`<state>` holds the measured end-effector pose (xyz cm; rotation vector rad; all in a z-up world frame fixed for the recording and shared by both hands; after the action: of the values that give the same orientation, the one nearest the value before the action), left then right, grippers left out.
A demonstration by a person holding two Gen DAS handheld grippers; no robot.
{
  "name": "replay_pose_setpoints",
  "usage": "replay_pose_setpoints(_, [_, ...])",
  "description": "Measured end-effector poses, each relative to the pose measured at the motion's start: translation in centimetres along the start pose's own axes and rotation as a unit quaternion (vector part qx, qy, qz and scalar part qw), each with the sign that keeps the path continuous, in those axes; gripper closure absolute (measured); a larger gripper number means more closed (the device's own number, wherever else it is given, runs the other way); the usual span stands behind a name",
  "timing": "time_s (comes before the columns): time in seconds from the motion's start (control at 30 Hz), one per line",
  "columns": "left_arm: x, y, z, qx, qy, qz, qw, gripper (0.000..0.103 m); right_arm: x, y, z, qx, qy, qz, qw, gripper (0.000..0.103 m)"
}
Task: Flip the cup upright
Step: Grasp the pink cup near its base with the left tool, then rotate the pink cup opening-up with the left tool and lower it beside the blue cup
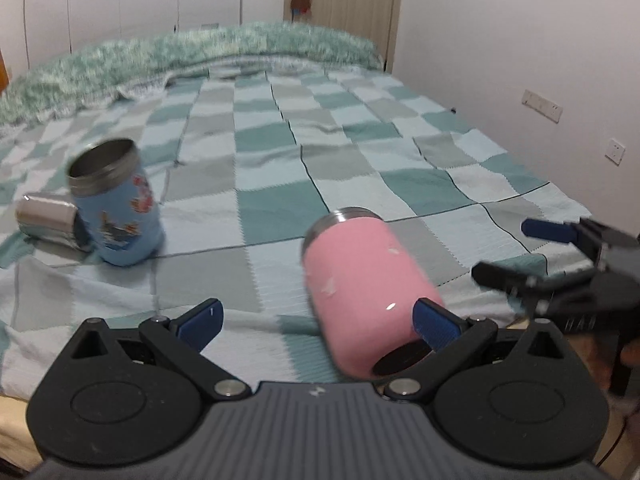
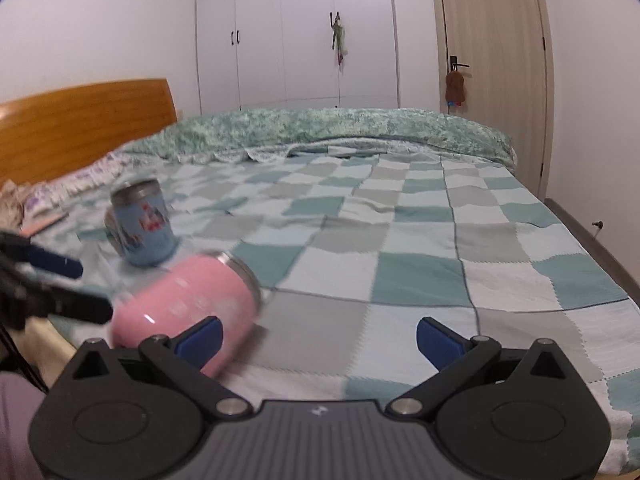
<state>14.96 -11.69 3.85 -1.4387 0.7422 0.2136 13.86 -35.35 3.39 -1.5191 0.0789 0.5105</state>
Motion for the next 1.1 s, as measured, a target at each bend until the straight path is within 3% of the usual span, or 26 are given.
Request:
replay_pose_setpoints(0.1, [2.0, -1.0, -1.1, -0.020, 0.001, 0.025, 0.9995, 0.000, 0.6, 0.8, -1.1, -0.001, -0.003, 0.003, 1.000, 0.000])
replay_pose_setpoints(0.43, [8.3, -2.2, -2.2, -0.050, -0.047, 0.100, 0.9926, 0.000, 1.7, 2.0, -3.0, 0.004, -0.015, 0.002, 1.000, 0.000])
replay_pose_setpoints(0.47, [8.7, -2.1, -2.2, -0.054, -0.047, 0.108, 0.9916, 0.002, 1.7, 2.0, -3.1, 0.003, -0.016, 0.003, 1.000, 0.000])
replay_pose_setpoints(0.53, [9.6, -1.9, -2.0, -0.079, -0.032, 0.128, 0.9881, 0.016, 1.9, 2.1, -3.1, 0.000, -0.018, 0.004, 1.000, 0.000])
replay_pose_setpoints(0.57, [9.8, -1.8, -1.8, -0.093, -0.030, 0.135, 0.9861, 0.015, 1.9, 2.1, -2.9, -0.002, -0.019, 0.004, 1.000, 0.000])
replay_pose_setpoints(0.8, [8.8, -1.8, -1.7, -0.095, -0.025, 0.113, 0.9888, 0.016, 1.5, 2.1, -2.8, 0.002, -0.021, 0.000, 1.000, 0.000])
replay_pose_setpoints(1.1, [4.2, -2.8, -1.6, -0.068, 0.010, 0.034, 0.9971, 0.018, 0.7, 2.1, -2.1, 0.033, -0.018, -0.019, 0.999, 0.000])
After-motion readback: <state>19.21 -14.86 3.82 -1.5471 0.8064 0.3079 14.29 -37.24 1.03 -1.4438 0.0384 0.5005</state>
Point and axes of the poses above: each gripper's, at about its wrist camera, not at the fingertips, and x roughly the way its jaws point, z to its left, y to its underside, the point moved 5 cm from there along x, roughly the way its jaws point, and after that the axes turned 8 degrees about -z, right-handed, at the moved point
